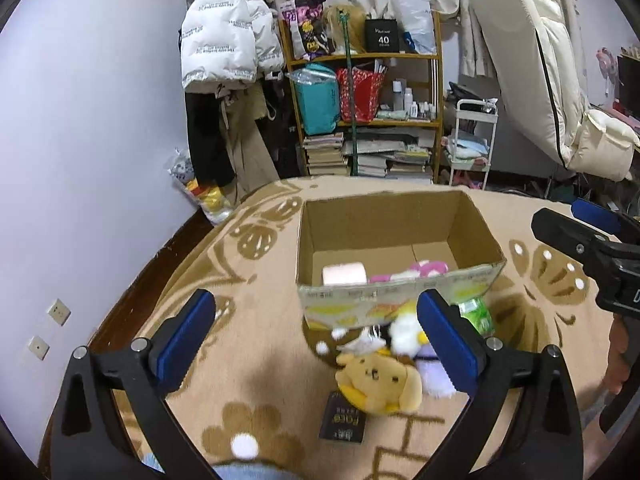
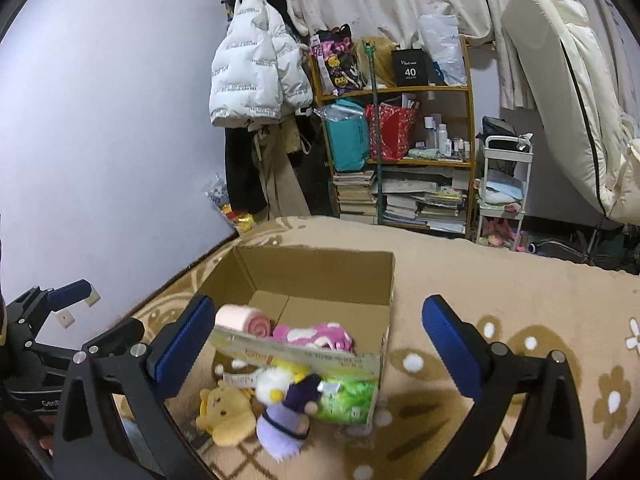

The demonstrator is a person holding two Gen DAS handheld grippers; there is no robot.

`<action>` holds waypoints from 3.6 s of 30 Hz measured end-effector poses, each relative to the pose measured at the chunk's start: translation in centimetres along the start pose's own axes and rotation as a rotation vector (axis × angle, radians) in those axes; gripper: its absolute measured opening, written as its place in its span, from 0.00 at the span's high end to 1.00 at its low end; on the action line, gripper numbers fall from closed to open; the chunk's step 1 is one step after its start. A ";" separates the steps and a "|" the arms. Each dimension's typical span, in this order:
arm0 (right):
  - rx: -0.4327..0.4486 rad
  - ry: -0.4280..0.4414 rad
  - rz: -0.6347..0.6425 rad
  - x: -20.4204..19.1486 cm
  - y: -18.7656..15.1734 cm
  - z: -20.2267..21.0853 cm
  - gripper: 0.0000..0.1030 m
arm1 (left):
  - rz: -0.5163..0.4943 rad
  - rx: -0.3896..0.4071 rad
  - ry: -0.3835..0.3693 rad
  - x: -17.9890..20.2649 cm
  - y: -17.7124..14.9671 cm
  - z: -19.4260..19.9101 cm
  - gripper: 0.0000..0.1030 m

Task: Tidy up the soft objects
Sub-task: 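Withdraw both grippers from the box toward the remaining toys, then grasp the yellow dog plush with the left gripper while the right grasps the purple-hooded doll, then lift both held plushes up over the box opening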

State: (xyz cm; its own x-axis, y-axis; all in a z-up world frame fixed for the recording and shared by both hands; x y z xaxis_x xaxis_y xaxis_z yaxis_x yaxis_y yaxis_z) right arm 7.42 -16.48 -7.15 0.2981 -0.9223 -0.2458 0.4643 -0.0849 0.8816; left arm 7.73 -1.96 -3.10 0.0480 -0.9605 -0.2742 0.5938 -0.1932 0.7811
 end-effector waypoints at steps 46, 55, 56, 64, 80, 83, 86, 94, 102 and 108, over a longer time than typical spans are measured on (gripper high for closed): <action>-0.479 0.060 -0.306 2.6 -10.8 -10.7 0.49 | -0.089 -0.478 -0.172 6.2 -7.9 -10.1 0.03; -0.510 0.088 -0.355 2.7 -11.9 -11.6 0.49 | -0.116 -0.540 -0.150 7.2 -9.2 -11.9 0.03; -0.510 0.090 -0.359 2.8 -11.9 -11.6 0.49 | -0.118 -0.543 -0.149 7.2 -9.3 -12.1 0.03; -0.526 0.126 -0.394 2.5 -12.3 -11.6 0.49 | -0.113 -0.577 -0.170 7.7 -10.0 -13.0 0.19; -0.526 0.136 -0.332 0.8 -12.5 -12.1 0.69 | -0.101 -0.569 -0.168 8.0 -10.0 -11.9 0.34; -0.519 0.129 -0.308 0.4 -12.2 -11.8 0.69 | -0.084 -0.571 -0.175 7.2 -10.0 -11.8 0.34; -0.508 0.116 -0.299 0.6 -12.1 -11.2 0.69 | -0.085 -0.543 -0.151 6.4 -9.6 -11.3 0.34; -0.448 0.071 -0.256 1.1 -10.7 -8.7 0.69 | -0.051 -0.420 -0.111 5.0 -8.1 -8.0 0.34; -0.289 0.028 -0.177 0.7 -7.2 -4.3 0.69 | 0.028 -0.198 -0.038 2.5 -3.9 -3.3 0.34; -0.179 0.015 -0.129 0.0 -4.4 -2.2 0.69 | 0.072 -0.050 0.014 0.4 -1.3 -1.1 0.34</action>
State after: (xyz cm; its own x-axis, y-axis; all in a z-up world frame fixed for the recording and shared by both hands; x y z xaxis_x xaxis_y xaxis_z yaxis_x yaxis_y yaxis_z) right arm 7.18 -15.26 -11.92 0.2383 -0.9024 -0.3590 0.6398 -0.1322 0.7570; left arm 7.92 -1.89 -4.82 0.1025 -0.9686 -0.2265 0.6278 -0.1136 0.7700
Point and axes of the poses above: each gripper's, at about its wrist camera, not at the fingertips, and z roughly against the way its jaws point, x to its right, y to its top, the point moved 5 cm from there along -z, roughly the way its jaws point, and after that the axes turned 14 degrees about y, right-handed, at the moved point
